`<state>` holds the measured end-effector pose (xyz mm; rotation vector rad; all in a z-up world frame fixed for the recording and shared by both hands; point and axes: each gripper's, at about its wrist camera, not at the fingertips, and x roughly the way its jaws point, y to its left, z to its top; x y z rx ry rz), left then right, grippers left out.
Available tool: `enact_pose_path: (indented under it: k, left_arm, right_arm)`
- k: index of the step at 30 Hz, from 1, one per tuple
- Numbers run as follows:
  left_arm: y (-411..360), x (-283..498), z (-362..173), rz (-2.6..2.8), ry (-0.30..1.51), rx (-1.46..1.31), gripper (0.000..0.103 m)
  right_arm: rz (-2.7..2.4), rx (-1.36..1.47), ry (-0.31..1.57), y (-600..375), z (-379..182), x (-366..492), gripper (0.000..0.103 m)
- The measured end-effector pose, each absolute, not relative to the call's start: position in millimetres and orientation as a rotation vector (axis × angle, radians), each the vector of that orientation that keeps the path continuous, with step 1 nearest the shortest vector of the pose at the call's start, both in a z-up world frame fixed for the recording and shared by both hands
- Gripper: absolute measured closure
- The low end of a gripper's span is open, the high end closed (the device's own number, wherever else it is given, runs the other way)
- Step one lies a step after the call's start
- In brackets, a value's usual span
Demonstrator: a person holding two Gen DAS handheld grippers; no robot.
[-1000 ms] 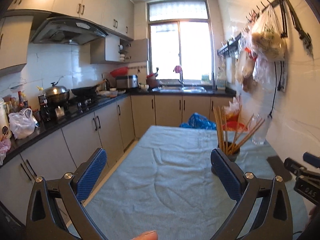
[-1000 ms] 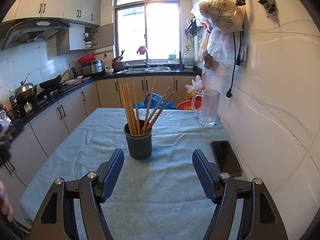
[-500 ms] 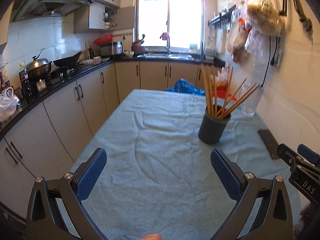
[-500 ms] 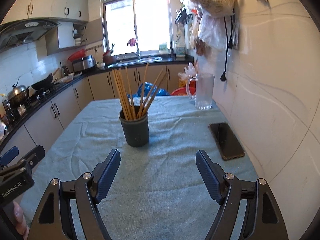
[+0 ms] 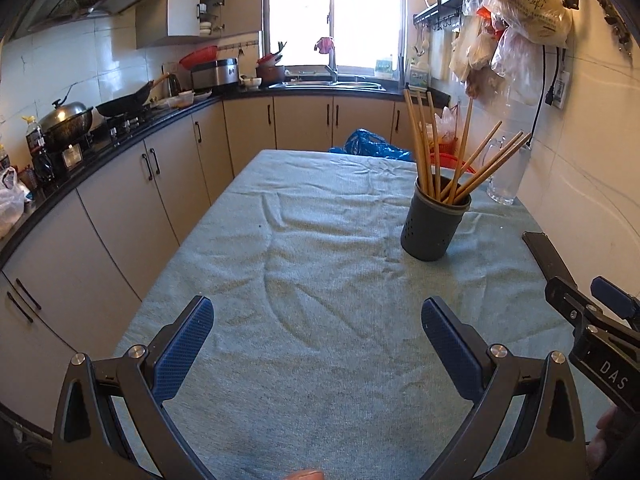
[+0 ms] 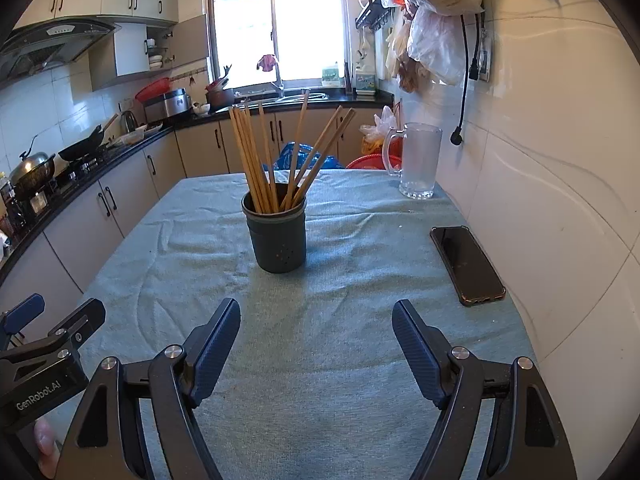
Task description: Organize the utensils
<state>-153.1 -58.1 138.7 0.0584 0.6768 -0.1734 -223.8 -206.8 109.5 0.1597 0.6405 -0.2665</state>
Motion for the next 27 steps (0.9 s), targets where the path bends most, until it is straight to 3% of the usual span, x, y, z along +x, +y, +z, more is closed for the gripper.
enact_pose_path:
  k: [27]
  left_arm:
    - [-63.9, -143.3, 125.0, -0.215, 0.747, 0.049, 0.0]
  right_arm:
    - [-0.28, 0.175, 0.623, -204.9, 105.6, -222.1, 0.02]
